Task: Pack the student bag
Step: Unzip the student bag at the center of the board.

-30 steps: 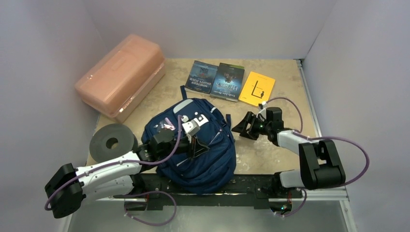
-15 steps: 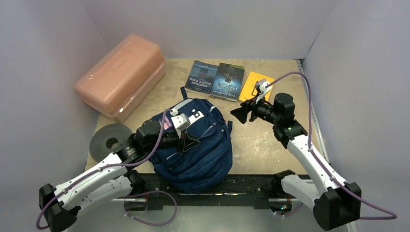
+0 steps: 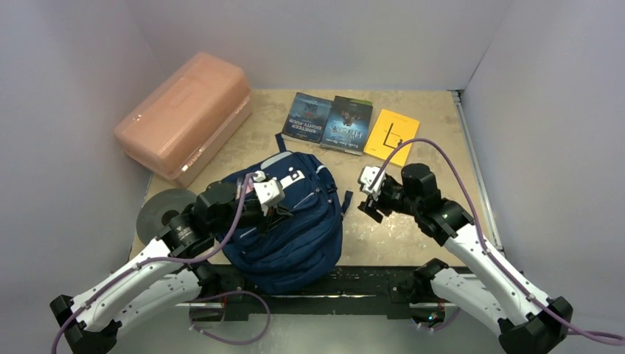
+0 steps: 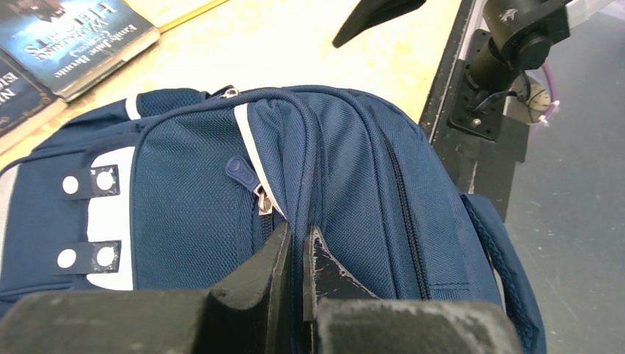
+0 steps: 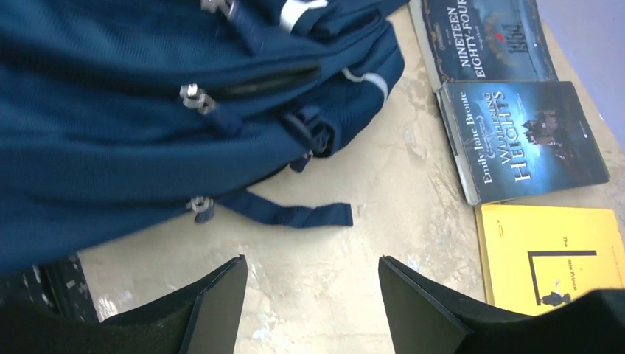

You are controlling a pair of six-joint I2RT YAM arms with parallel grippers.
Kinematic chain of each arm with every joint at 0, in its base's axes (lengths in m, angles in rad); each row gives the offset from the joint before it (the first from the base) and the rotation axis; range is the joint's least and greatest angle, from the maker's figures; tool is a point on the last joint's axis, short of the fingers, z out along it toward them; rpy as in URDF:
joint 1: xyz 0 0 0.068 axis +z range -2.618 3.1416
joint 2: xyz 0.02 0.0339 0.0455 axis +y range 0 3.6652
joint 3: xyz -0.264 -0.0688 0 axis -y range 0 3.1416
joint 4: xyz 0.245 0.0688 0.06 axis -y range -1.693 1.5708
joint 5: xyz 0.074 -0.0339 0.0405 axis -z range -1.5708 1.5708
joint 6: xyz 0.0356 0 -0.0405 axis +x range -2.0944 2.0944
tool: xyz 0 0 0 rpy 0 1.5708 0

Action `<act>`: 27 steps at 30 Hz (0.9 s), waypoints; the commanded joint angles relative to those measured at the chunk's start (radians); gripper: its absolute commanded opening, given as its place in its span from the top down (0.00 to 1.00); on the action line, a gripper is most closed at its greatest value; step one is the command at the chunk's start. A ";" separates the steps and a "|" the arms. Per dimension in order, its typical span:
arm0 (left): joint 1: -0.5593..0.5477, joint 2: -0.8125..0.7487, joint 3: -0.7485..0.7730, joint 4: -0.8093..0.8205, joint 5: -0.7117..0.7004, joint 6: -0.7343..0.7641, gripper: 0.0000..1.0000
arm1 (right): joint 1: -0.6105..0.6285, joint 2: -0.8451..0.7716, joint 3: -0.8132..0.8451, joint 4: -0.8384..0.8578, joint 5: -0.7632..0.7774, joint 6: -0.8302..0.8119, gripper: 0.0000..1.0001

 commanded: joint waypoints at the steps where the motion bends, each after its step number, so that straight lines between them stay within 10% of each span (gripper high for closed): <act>1: 0.033 -0.036 0.103 0.102 -0.007 0.126 1.00 | 0.005 -0.009 -0.015 -0.066 -0.011 -0.171 0.31; 11: 0.068 0.002 0.162 0.100 0.099 0.175 1.00 | -0.002 0.242 -0.032 0.154 -0.431 -0.225 0.53; 27: 0.113 0.033 0.183 0.102 0.181 0.193 1.00 | -0.006 0.339 -0.077 0.293 -0.581 -0.165 0.49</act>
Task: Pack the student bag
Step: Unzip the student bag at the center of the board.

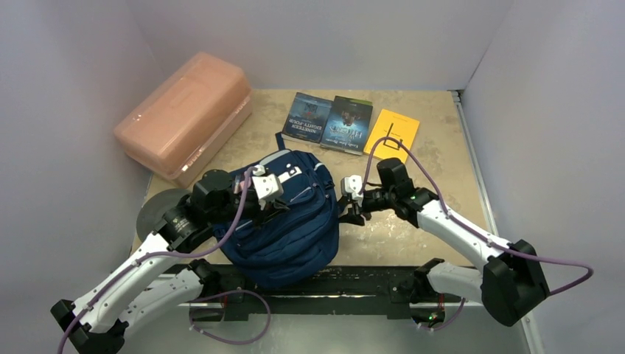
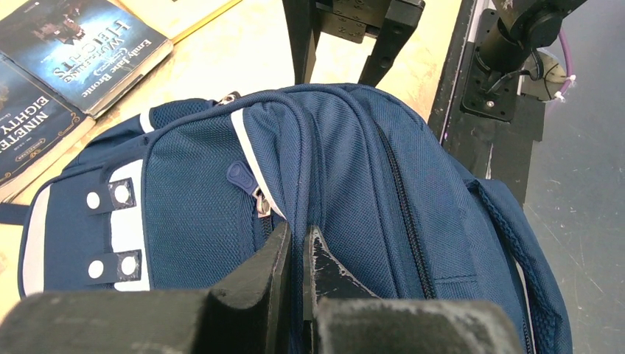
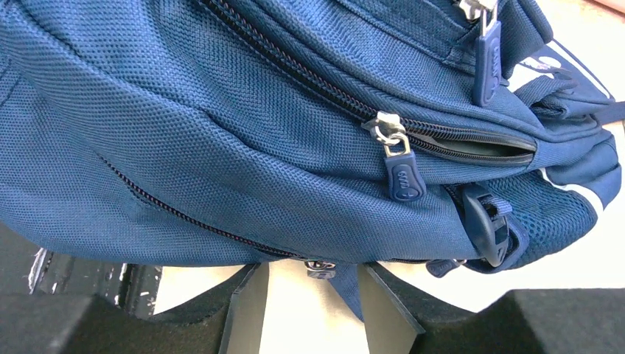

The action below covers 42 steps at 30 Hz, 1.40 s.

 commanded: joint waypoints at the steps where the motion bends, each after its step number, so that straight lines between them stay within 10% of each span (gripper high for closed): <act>1: 0.012 -0.019 0.080 0.197 0.068 0.035 1.00 | -0.005 0.017 -0.004 0.073 -0.056 0.029 0.50; 16: 0.044 -0.039 0.050 0.213 0.011 0.023 1.00 | -0.005 -0.014 0.000 0.091 0.057 0.176 1.00; 27: 0.044 0.099 0.035 0.259 -0.332 -0.065 1.00 | 0.004 -0.107 0.172 -0.266 0.516 0.133 1.00; 32: 0.031 0.236 0.048 0.346 -0.398 -0.246 1.00 | 0.074 -0.072 0.332 -0.464 0.560 0.115 1.00; 42: -0.238 0.332 0.087 0.273 -1.003 -0.446 1.00 | 0.244 0.002 0.507 -0.711 0.505 0.322 1.00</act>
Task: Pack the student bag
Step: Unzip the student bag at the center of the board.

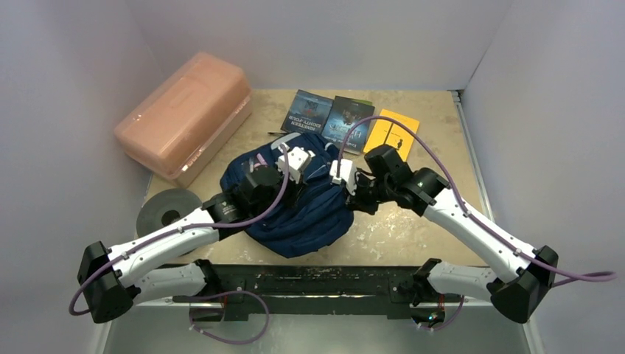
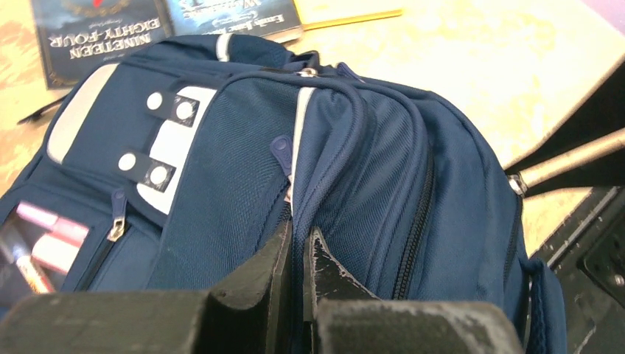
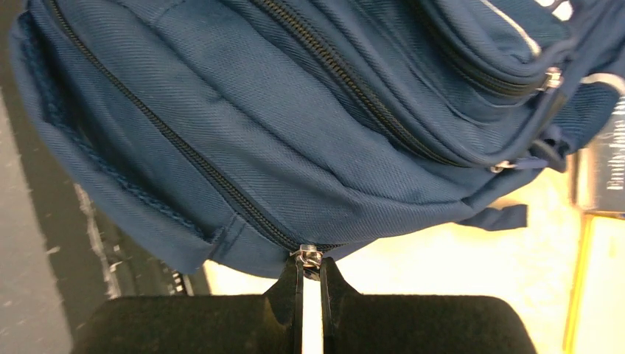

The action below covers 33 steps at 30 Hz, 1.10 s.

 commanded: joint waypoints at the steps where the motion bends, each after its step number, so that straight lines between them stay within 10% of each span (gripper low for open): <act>1: -0.095 -0.004 0.061 -0.066 -0.493 -0.205 1.00 | 0.078 0.022 0.103 -0.163 -0.038 0.125 1.00; 12: -0.253 0.108 0.284 -0.586 -0.840 -0.923 1.00 | 0.117 -0.079 0.028 0.151 0.010 0.632 1.00; 18: -0.252 0.075 0.210 -0.447 -0.637 -0.881 1.00 | 0.117 -0.156 -0.125 0.299 0.140 0.780 1.00; 26: -0.142 0.098 0.103 -0.189 -0.138 -0.713 0.58 | 0.117 -0.166 -0.213 0.424 0.225 0.688 1.00; 33: -0.105 0.227 0.181 -0.180 0.003 -0.573 0.33 | 0.117 -0.145 -0.198 0.427 0.223 0.646 1.00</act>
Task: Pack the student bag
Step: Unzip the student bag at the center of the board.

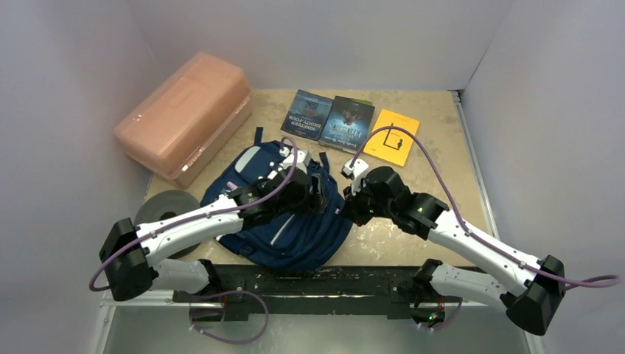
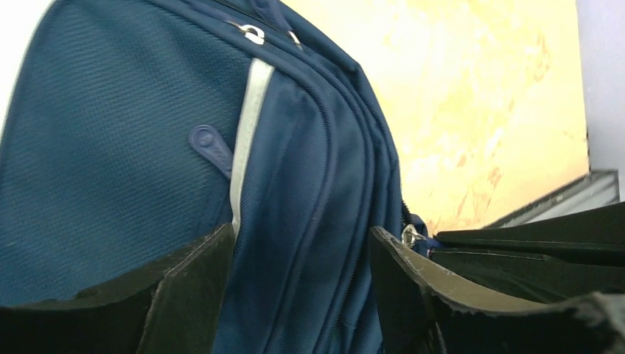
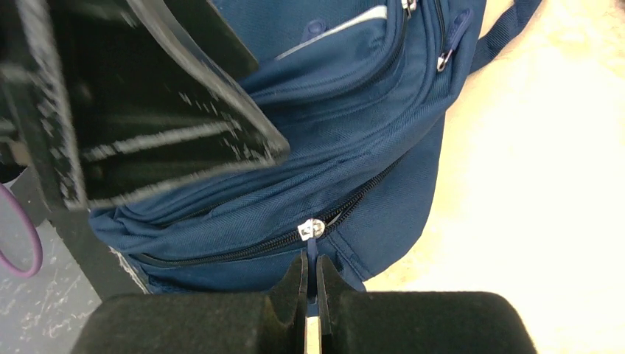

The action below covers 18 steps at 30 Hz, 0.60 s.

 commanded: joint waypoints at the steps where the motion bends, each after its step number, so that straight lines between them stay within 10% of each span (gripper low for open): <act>1: 0.004 0.075 0.087 0.056 0.145 0.122 0.31 | 0.005 -0.013 0.055 0.126 0.018 -0.031 1.00; 9: 0.003 0.249 0.167 -0.028 -0.052 0.155 0.33 | 0.005 -0.029 0.056 0.132 0.032 -0.071 1.00; 15: 0.076 0.353 0.186 0.069 -0.021 0.190 0.93 | 0.005 -0.014 0.054 0.090 0.067 -0.157 1.00; 18: 0.105 0.330 0.138 0.181 0.055 0.224 1.00 | 0.005 -0.015 0.042 0.085 0.087 -0.131 1.00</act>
